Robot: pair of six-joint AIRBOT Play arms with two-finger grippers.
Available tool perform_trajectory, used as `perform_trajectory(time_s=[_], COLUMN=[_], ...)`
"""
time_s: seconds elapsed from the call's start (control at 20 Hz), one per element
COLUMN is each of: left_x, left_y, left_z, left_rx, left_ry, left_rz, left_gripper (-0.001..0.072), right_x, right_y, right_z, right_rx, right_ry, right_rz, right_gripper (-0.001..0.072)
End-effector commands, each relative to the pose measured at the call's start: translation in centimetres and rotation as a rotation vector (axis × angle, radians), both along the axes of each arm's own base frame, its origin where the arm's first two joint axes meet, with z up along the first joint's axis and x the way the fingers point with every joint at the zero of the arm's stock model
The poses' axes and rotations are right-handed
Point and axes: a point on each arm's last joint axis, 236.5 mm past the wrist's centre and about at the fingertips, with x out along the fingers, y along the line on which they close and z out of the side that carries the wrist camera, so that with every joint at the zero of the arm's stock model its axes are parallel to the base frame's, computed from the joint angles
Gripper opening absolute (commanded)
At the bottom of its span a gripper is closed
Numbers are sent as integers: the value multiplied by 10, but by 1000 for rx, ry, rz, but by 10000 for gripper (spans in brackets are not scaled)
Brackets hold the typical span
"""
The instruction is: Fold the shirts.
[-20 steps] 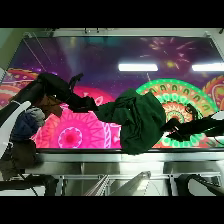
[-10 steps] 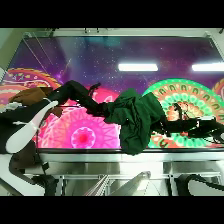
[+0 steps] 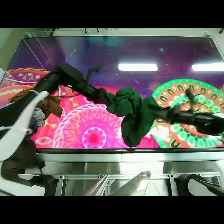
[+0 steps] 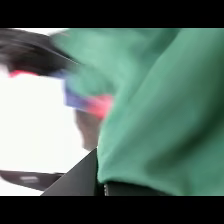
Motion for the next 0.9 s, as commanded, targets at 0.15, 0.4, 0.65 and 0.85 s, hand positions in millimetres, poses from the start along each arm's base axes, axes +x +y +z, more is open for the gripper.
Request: perform_trajectory(time_s=[0.15,0.4,0.65,0.85], left_x=[-78,-68,19,98], left_y=[62,125,131,119], left_z=[246,310,211,65], left_rx=[-315,-214,-182,-129], left_ry=[-618,-941,-616,-284], left_rz=[18,332,314,348], left_gripper=[27,28,28,224], right_x=[-83,-12,98,169], right_y=[-52,-73,-53,-63], right_z=[283,278,137,-14], right_rx=[159,-335,-485,-545], right_ry=[-975,-939,-559,-187], right_rz=[-240,-601,-483,-491], right_gripper=[20,20,20,428])
